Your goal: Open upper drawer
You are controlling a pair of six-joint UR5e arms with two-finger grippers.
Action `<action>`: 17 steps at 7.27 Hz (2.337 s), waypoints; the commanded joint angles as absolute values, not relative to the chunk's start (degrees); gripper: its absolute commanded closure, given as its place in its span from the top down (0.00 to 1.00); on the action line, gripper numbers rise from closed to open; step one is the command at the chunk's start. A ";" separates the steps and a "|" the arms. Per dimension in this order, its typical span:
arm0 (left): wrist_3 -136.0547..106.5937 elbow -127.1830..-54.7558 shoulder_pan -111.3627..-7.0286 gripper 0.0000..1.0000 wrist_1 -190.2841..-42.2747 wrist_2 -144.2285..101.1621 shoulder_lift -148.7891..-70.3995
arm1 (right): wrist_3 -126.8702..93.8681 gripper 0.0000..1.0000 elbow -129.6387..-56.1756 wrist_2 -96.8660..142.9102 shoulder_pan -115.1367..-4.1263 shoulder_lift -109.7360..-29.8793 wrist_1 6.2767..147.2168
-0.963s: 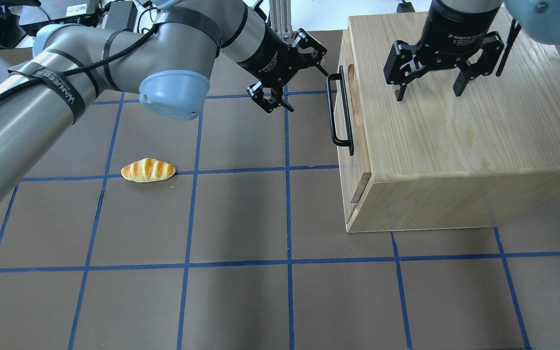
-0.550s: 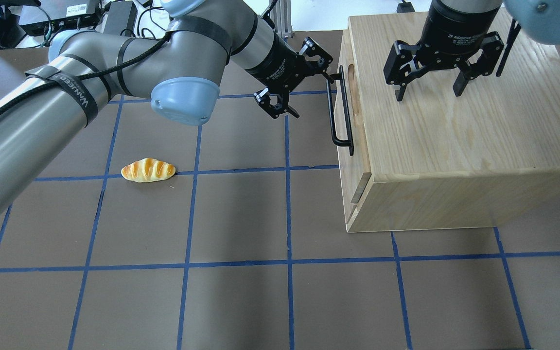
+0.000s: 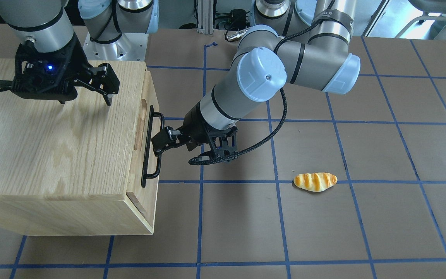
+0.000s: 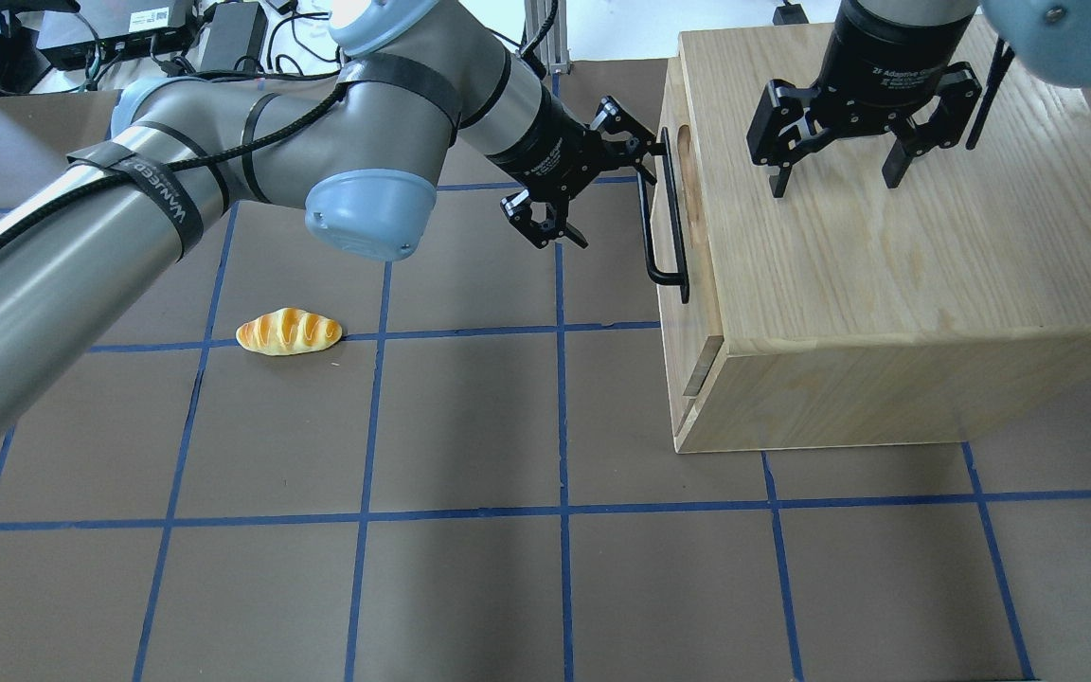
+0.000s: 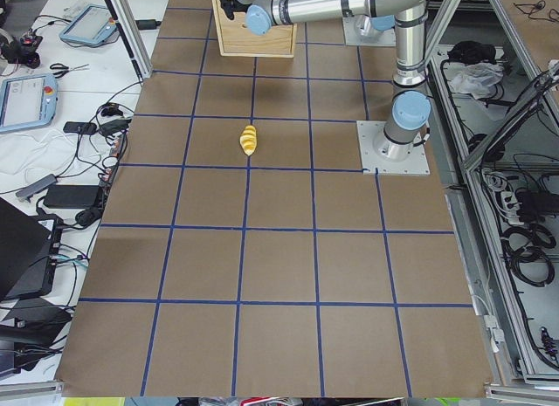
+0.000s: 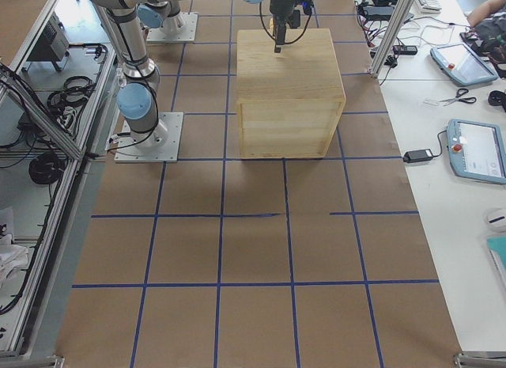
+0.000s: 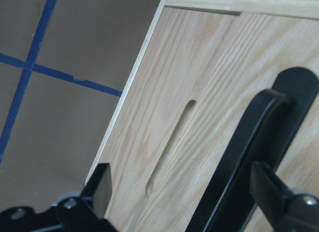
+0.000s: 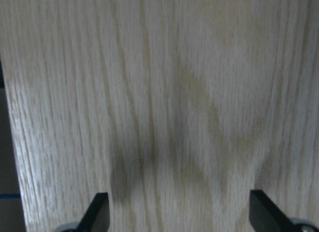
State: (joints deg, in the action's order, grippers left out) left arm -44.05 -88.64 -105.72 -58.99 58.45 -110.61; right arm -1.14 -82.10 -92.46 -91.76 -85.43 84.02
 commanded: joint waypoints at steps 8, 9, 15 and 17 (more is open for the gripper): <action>-33.33 -88.94 -106.52 1.00 -59.32 58.88 -110.57 | -1.14 1.00 -82.18 -92.46 -91.76 -85.43 84.02; -31.31 -88.95 -106.52 1.00 -59.33 58.89 -110.48 | -1.06 1.00 -82.09 -92.46 -91.76 -85.43 84.02; -24.98 -89.21 -106.52 1.00 -60.03 59.50 -110.22 | -1.06 1.00 -82.09 -92.46 -91.67 -85.43 84.02; -24.79 -89.30 -106.52 1.00 -60.12 59.50 -110.30 | -1.14 1.00 -82.09 -92.46 -91.76 -85.43 84.02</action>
State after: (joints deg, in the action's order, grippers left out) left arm -25.12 -89.25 -106.52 -60.08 59.47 -110.27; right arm -1.12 -82.09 -92.46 -91.74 -85.43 84.02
